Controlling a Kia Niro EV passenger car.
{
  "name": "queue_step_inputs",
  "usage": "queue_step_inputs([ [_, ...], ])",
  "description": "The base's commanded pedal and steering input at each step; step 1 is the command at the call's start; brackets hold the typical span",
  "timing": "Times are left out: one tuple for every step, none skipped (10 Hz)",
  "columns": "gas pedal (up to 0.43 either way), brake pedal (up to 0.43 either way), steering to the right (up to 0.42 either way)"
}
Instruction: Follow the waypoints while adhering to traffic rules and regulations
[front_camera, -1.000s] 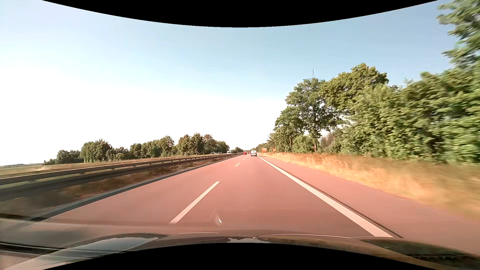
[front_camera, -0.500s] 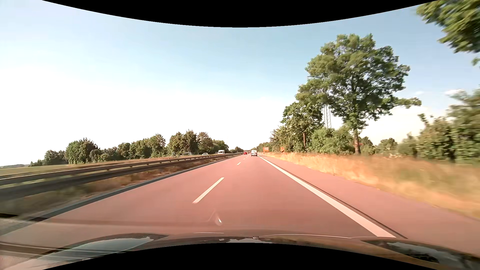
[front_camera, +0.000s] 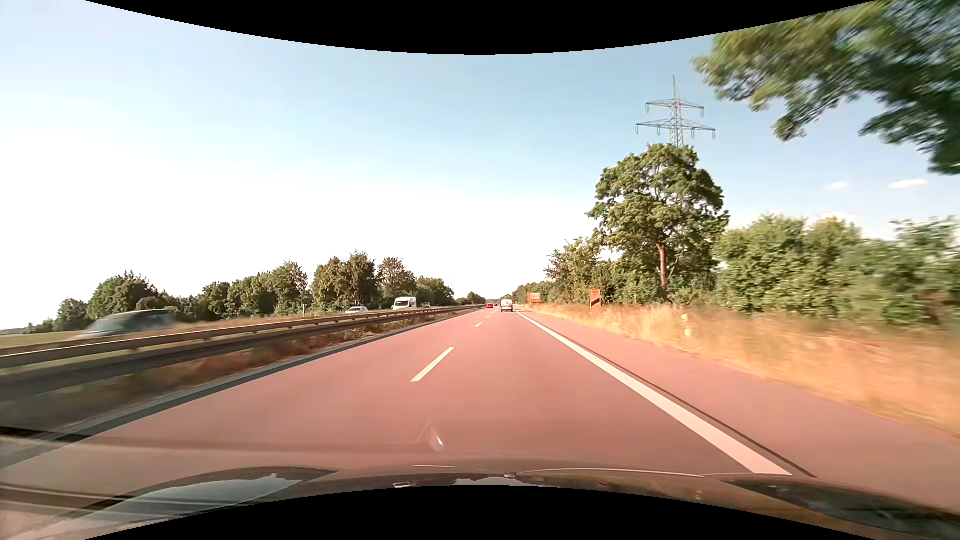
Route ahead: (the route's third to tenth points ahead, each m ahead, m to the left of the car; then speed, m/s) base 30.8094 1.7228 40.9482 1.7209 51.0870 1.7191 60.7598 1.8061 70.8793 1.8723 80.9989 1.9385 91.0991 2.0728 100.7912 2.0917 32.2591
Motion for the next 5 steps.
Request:
queue_step_inputs([
  [0.11,0.006,0.0],
  [0.11,0.006,0.0],
  [0.11,0.006,0.0],
  [0.11,0.006,0.0],
  [0.11,0.006,0.0],
])
